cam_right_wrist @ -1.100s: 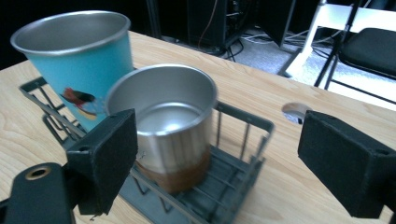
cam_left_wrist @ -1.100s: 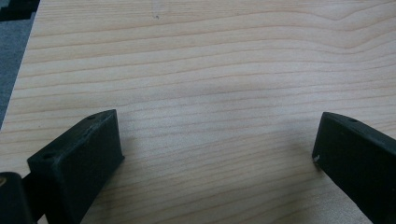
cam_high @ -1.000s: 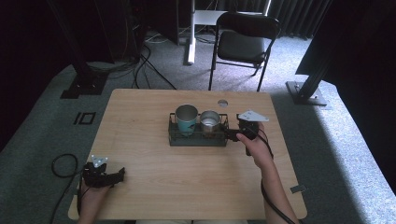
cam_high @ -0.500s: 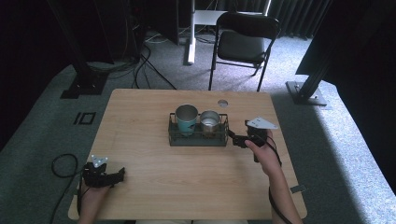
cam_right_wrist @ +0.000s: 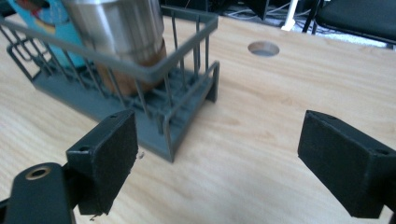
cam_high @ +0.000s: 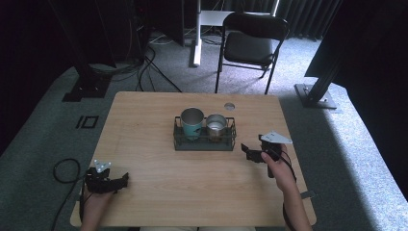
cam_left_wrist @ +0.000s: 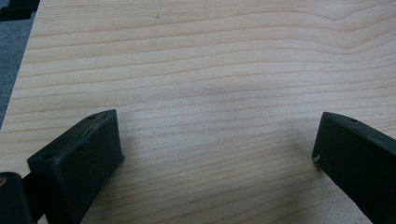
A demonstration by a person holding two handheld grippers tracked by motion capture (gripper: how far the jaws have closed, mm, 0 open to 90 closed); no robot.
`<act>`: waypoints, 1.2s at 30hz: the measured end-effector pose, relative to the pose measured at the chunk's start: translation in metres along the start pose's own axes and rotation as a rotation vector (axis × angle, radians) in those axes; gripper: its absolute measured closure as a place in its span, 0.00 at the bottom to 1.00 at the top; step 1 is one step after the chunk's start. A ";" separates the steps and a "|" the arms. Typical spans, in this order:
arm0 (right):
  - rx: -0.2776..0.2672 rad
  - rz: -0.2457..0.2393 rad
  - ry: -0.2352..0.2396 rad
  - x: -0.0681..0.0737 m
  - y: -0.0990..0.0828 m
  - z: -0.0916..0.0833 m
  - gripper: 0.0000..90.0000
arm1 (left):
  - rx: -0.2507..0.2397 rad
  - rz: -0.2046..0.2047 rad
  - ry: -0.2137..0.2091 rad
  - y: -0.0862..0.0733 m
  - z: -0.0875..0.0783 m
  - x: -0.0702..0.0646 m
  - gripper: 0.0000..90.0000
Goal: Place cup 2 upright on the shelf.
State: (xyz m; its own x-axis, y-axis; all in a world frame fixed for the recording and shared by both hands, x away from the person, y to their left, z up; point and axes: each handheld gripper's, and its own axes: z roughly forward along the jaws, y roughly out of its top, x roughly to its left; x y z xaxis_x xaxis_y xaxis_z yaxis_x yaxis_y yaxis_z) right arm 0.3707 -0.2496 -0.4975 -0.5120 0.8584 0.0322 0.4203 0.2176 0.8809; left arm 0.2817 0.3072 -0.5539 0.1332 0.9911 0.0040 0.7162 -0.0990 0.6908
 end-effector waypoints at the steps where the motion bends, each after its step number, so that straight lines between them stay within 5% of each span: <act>1: 0.003 0.002 -0.002 0.000 -0.002 -0.001 0.13 | 0.000 0.000 0.000 0.000 0.000 0.000 0.02; 36: 0.125 -0.025 0.026 0.002 -0.072 -0.040 0.13 | 0.001 0.000 0.001 0.000 0.000 0.000 0.02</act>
State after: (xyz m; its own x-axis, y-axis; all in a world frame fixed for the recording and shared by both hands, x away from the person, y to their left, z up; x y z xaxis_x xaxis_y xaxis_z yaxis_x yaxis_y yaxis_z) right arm 0.3095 -0.2817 -0.5416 -0.5422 0.8399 0.0246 0.4964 0.2966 0.8159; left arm 0.2817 0.3071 -0.5539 0.1328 0.9911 0.0043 0.7167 -0.0990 0.6903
